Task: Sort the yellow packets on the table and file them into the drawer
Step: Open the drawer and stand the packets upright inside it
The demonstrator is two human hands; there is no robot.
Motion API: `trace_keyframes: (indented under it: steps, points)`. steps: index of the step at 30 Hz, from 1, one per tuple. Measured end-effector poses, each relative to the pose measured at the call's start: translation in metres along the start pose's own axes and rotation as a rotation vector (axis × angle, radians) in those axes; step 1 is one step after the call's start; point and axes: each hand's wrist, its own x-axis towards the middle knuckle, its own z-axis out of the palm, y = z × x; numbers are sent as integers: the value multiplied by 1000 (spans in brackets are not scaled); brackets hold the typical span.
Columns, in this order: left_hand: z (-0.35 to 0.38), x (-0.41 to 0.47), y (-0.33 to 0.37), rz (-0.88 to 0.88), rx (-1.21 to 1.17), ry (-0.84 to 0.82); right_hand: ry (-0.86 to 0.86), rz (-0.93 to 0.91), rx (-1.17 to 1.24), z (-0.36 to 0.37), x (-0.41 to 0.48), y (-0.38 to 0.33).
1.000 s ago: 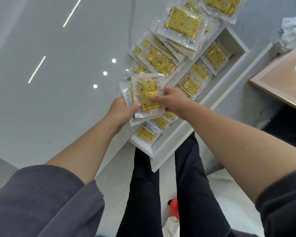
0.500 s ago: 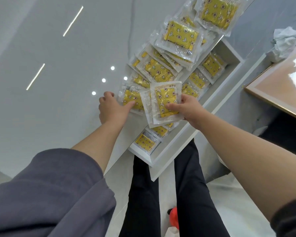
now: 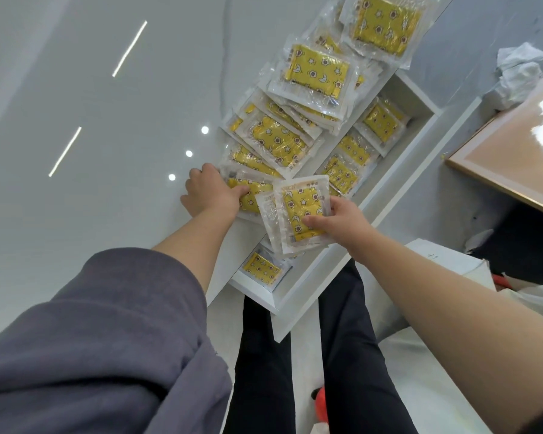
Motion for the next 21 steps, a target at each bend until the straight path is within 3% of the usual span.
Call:
trace_keyframes:
  steps: [8,15,21]
  points:
    - [5,4,-1,151,-157,105,39,22,31,-15,6,5]
    - [2,12,7,114,-92,133,29,40,26,-20,15,4]
    - [-7,1,-20,170,-297,22,60,43,44,-24,9,8]
